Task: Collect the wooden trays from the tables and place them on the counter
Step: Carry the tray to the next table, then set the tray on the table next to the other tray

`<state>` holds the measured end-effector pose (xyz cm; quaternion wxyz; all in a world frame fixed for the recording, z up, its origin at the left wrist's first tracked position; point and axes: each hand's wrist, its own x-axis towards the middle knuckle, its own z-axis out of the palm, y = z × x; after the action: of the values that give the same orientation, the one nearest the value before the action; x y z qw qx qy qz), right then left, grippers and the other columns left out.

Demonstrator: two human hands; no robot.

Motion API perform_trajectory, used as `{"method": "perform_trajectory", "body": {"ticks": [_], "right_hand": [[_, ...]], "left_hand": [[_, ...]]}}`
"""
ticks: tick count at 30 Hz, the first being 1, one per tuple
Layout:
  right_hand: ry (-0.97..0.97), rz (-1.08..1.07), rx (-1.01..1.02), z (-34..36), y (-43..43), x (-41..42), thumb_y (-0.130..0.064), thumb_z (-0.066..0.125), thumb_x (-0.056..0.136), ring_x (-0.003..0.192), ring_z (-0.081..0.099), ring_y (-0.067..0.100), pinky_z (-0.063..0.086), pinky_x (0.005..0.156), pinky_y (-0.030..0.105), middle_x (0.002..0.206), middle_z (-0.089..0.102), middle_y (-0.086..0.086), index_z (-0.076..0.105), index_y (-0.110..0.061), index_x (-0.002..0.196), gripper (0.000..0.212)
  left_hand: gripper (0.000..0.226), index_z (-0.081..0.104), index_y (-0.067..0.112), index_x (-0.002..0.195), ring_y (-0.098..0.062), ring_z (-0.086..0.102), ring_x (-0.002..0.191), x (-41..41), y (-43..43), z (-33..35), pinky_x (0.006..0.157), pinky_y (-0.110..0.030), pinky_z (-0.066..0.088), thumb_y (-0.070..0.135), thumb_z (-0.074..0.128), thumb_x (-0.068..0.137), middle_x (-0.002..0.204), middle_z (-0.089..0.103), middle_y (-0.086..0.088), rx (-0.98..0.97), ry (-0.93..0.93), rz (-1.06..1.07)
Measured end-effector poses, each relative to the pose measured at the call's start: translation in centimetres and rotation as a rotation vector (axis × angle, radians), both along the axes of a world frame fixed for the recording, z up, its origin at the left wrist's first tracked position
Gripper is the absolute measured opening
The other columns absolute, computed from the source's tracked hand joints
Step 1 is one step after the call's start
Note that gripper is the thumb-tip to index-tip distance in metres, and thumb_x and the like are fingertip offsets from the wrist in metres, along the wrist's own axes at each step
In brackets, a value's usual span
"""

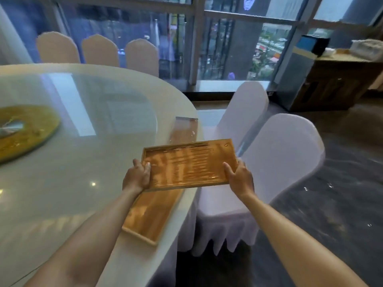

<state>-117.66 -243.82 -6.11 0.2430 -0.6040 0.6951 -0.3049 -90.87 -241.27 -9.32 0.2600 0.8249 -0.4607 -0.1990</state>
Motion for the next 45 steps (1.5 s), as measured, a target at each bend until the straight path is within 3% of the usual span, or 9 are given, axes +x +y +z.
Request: {"method": "perform_trajectory", "body": {"ticks": [5,9,12,19,24,30,36,40,45], "right_hand": [[0.024,0.247,0.018,-1.7,-8.1,3.3,-0.038,0.047,0.093,0.108,0.056,0.033,0.042,0.080,0.034,0.121,0.058,0.019,0.050,-0.002,0.121,0.046],[0.041,0.446,0.074,-3.7,-13.6,6.7,-0.037,0.047,0.093,0.111,0.054,0.034,0.042,0.090,0.041,0.123,0.056,0.020,0.050,-0.002,0.122,0.046],[0.069,0.607,0.099,-5.5,-17.1,9.0,-0.039,0.047,0.092,0.109,0.056,0.033,0.043,0.089,0.040,0.121,0.058,0.018,0.051,-0.003,0.120,0.046],[0.107,0.940,0.169,-8.6,-20.0,11.3,-0.040,0.048,0.092,0.085,0.048,0.019,0.036,0.071,0.029,0.114,0.059,0.015,0.051,-0.003,0.113,0.043],[0.151,1.146,0.216,-9.5,-19.3,11.0,-0.037,0.047,0.093,0.105,0.055,0.028,0.039,0.078,0.030,0.119,0.056,0.015,0.049,-0.002,0.118,0.044],[0.323,1.269,0.216,-10.1,-18.5,10.6,-0.042,0.040,0.094,0.102,0.058,0.032,0.046,0.084,0.041,0.116,0.058,0.019,0.049,0.000,0.116,0.048],[0.554,1.321,0.133,-11.4,-17.9,10.9,-0.048,0.034,0.094,0.106,0.057,0.037,0.039,0.074,0.036,0.119,0.056,0.021,0.046,-0.001,0.116,0.053],[0.573,1.321,0.131,-11.9,-17.9,10.4,-0.047,0.034,0.095,0.101,0.059,0.036,0.036,0.067,0.032,0.115,0.057,0.021,0.046,-0.001,0.113,0.051],[0.578,1.349,0.108,-12.1,-17.6,10.4,-0.045,0.034,0.095,0.096,0.059,0.034,0.036,0.063,0.030,0.113,0.057,0.019,0.046,0.000,0.112,0.050]], "left_hand": [[0.046,0.037,-0.002,0.120,-0.044,0.058,0.102,2.1,-2.0,-1.4,0.077,-0.043,0.045,0.037,0.030,0.097,0.116,0.059,-0.029,0.047,-0.054,0.248],[0.047,0.037,0.001,0.125,-0.041,0.061,0.099,2.9,-2.3,-3.1,0.066,-0.038,0.043,0.038,0.027,0.097,0.114,0.061,-0.024,0.117,-0.109,0.464],[0.048,0.039,0.002,0.124,-0.038,0.062,0.094,2.5,-2.4,-4.0,0.054,-0.030,0.037,0.040,0.027,0.097,0.109,0.064,-0.024,0.175,-0.150,0.644],[0.051,0.049,0.000,0.116,-0.040,0.061,0.097,-1.5,0.5,-5.7,0.064,-0.036,0.039,0.041,0.026,0.097,0.108,0.064,-0.024,0.317,-0.177,0.951],[0.050,0.048,0.000,0.113,-0.038,0.064,0.090,-5.3,3.4,-7.0,0.058,-0.035,0.040,0.040,0.023,0.097,0.101,0.066,-0.022,0.446,-0.203,1.040],[0.046,0.048,-0.002,0.106,-0.037,0.065,0.084,-8.1,5.3,-8.6,0.054,-0.035,0.037,0.037,0.024,0.098,0.094,0.068,-0.022,0.542,-0.210,1.048],[0.046,0.047,0.000,0.108,-0.036,0.065,0.085,-7.8,6.3,-10.0,0.056,-0.033,0.040,0.037,0.022,0.098,0.095,0.067,-0.020,0.540,-0.167,1.045],[0.044,0.047,0.001,0.104,-0.033,0.066,0.077,-8.1,6.5,-10.4,0.051,-0.032,0.041,0.037,0.023,0.098,0.090,0.068,-0.018,0.527,-0.184,1.020],[0.044,0.044,-0.001,0.107,-0.036,0.065,0.083,-7.5,7.0,-10.8,0.054,-0.033,0.041,0.037,0.022,0.098,0.095,0.068,-0.021,0.530,-0.144,1.023]]}}
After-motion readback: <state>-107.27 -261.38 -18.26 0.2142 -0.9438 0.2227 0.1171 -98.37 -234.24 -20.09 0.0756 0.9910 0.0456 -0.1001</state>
